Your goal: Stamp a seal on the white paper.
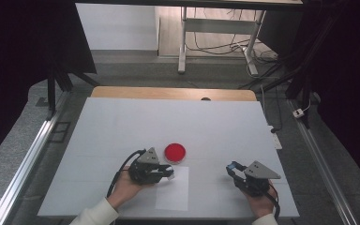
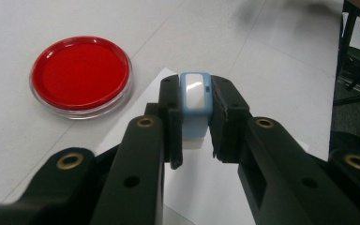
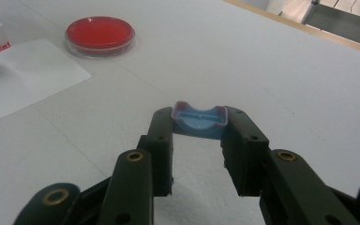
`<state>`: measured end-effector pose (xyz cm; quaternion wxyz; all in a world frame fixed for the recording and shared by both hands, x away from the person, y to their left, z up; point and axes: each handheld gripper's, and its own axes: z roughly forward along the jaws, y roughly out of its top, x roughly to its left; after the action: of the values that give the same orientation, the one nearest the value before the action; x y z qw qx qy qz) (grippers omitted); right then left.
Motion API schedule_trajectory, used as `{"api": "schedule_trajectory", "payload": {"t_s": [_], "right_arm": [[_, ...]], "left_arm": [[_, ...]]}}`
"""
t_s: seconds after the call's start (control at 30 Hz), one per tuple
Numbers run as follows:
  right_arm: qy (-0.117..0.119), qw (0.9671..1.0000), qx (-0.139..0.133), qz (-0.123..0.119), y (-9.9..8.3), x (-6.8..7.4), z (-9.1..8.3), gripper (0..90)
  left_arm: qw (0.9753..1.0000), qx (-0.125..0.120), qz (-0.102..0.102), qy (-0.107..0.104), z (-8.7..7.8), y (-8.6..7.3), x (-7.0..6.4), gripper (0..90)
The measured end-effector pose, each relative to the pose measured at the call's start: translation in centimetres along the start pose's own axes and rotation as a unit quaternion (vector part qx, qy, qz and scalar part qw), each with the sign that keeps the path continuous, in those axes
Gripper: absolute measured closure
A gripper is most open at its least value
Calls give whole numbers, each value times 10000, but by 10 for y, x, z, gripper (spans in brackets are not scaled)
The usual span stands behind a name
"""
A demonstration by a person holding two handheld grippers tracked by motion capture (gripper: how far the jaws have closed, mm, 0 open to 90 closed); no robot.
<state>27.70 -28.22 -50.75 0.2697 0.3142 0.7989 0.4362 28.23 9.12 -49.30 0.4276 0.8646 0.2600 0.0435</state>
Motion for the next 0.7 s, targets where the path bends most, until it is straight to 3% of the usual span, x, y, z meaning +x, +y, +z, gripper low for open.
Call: {"api": "schedule_trajectory", "payload": {"t_s": [0.7], "right_arm": [[21,10000,11,20,0,0,1,641]], "left_arm": [[9998,204,32,-84,12,-4,-3,757]]}}
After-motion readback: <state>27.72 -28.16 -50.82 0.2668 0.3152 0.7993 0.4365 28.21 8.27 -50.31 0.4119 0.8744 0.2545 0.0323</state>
